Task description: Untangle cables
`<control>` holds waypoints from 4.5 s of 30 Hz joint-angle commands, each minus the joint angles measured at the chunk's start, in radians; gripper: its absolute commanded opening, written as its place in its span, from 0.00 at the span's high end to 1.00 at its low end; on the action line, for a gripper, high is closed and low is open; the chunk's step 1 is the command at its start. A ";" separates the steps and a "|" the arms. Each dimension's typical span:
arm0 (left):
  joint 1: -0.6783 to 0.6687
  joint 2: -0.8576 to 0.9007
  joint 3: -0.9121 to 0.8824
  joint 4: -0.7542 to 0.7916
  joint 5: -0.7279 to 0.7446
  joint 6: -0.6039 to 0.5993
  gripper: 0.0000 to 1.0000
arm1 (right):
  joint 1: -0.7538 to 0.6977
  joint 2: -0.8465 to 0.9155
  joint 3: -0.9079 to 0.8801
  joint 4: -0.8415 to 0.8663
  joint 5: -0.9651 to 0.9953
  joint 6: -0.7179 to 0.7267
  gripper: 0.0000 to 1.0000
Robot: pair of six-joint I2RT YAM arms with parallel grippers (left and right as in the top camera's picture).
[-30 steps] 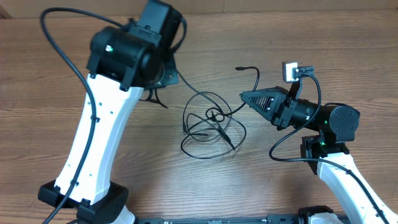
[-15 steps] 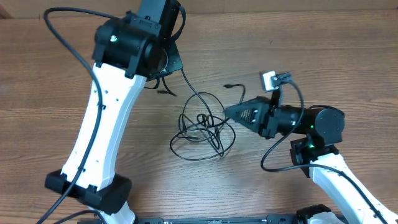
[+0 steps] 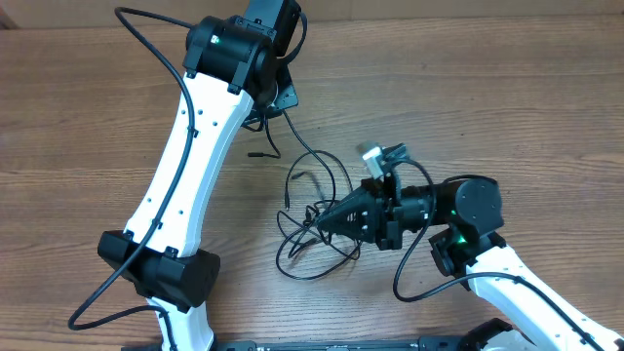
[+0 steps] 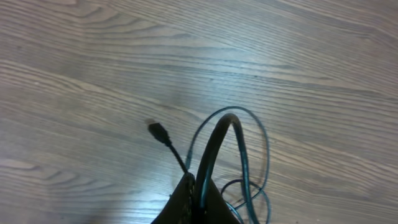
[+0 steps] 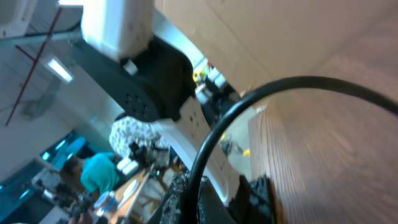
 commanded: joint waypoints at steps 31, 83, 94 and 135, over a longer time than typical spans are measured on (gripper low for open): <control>0.023 -0.182 0.429 0.100 0.061 0.215 0.96 | 0.032 0.036 0.015 -0.291 0.069 -0.218 0.00; -0.100 -0.248 0.427 -0.115 0.678 0.356 0.96 | 0.032 0.036 0.015 -0.209 0.837 -0.842 0.39; -0.101 -0.232 0.427 -0.113 0.778 0.293 0.96 | 0.032 0.036 0.015 -0.209 0.848 -0.862 0.35; -0.171 -0.228 0.427 -0.093 0.656 0.267 0.53 | 0.014 0.035 0.015 -0.244 0.874 -0.915 0.96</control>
